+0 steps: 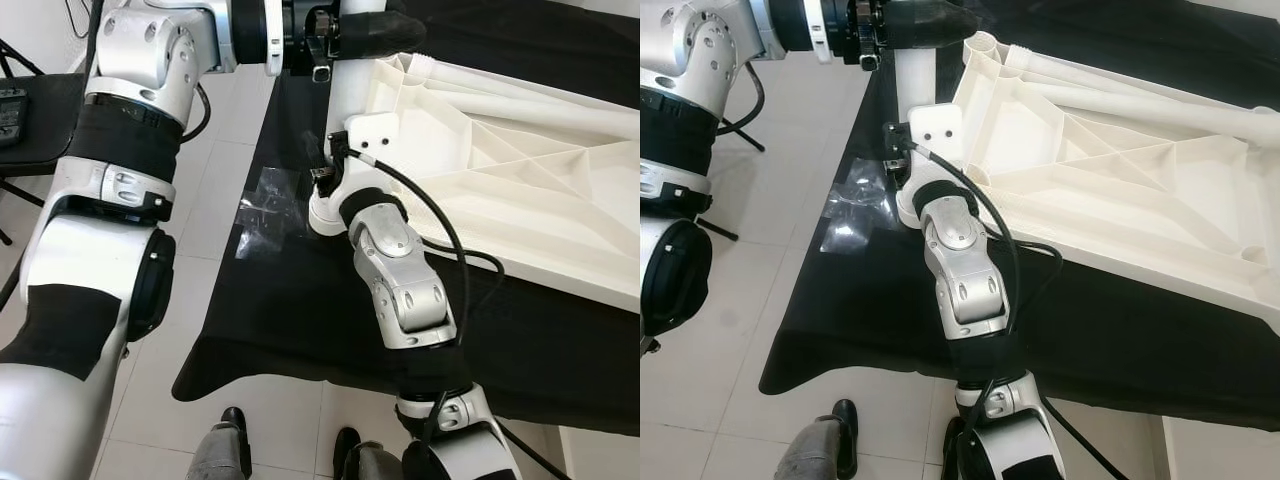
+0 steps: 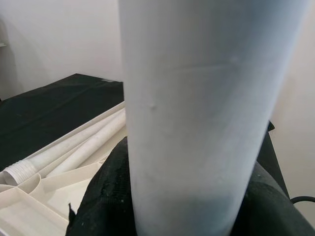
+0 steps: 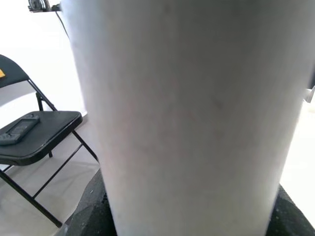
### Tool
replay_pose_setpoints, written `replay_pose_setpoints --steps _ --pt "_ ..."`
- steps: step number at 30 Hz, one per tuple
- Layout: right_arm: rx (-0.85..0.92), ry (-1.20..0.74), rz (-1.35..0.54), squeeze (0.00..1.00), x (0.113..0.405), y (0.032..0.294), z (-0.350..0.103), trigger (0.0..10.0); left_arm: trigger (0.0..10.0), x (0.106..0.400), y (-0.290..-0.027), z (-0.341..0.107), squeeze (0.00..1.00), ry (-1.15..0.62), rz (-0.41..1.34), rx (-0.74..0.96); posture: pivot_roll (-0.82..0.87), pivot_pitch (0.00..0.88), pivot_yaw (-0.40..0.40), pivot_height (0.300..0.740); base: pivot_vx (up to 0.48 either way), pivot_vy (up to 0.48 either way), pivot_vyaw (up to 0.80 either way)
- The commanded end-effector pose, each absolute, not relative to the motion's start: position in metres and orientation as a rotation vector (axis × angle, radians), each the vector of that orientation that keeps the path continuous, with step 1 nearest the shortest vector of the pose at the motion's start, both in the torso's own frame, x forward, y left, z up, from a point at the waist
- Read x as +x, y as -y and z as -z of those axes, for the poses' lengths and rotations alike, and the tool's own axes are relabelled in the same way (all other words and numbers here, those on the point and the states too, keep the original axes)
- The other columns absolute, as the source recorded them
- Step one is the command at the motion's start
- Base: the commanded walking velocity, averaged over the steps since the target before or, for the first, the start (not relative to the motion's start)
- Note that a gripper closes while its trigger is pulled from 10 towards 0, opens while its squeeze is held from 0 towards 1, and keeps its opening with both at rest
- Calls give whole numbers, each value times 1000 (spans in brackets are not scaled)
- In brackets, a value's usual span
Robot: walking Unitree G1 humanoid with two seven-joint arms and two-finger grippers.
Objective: Building children table
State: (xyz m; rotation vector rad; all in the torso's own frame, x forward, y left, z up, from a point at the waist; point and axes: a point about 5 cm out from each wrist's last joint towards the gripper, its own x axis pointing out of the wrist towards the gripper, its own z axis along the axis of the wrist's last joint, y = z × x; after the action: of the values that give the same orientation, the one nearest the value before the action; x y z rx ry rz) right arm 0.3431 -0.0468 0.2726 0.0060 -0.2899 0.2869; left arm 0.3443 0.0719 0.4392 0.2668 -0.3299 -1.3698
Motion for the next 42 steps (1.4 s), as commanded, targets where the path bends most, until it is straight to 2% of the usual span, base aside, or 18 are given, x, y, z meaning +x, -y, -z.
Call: replay_pose_setpoints --steps 1,4,9,13,30,31,32,33,40,41,42 --pt "89 149 -312 0 343 39 -239 10000 0 332 -61 -453 0 381 1464 284 112 284 -21 740 0 0 0" --pt "61 222 -345 0 357 53 -263 10000 0 326 -56 -466 0 430 1495 287 106 275 -26 740 0 0 0" --pt "40 262 -373 0 362 57 -273 10000 0 322 -55 -472 0 454 1510 288 107 268 -26 740 0 0 0" --pt "2 334 -465 0 365 59 -290 10000 0 313 -57 -485 0 493 1567 263 111 260 -24 740 0 0 0" --pt "-95 308 -601 0 371 59 -288 10000 0 314 -57 -473 0 437 1645 247 109 268 -28 740 0 0 0" --pt "-90 275 -588 561 372 57 -281 10000 0 315 -56 -469 0 425 1652 251 109 270 -30 740 0 0 0" --pt "-86 252 -577 561 373 57 -276 10000 0 315 -55 -466 0 418 1657 255 109 270 -30 740 0 0 0" --pt "-81 229 -543 1000 374 57 -271 10000 0 316 -54 -463 0 410 1661 256 109 271 -29 740 0 0 0" --pt "-37 164 -473 1000 373 53 -255 10000 0 318 -54 -454 0 380 1670 250 110 278 -30 740 0 0 0" --pt "-10 195 -553 992 372 49 -260 10000 0 318 -54 -452 0 370 1676 257 110 283 -28 740 0 0 0" --pt "-10 195 -553 992 372 49 -260 10000 0 318 -54 -452 0 370 1676 257 110 283 -28 740 0 0 0"
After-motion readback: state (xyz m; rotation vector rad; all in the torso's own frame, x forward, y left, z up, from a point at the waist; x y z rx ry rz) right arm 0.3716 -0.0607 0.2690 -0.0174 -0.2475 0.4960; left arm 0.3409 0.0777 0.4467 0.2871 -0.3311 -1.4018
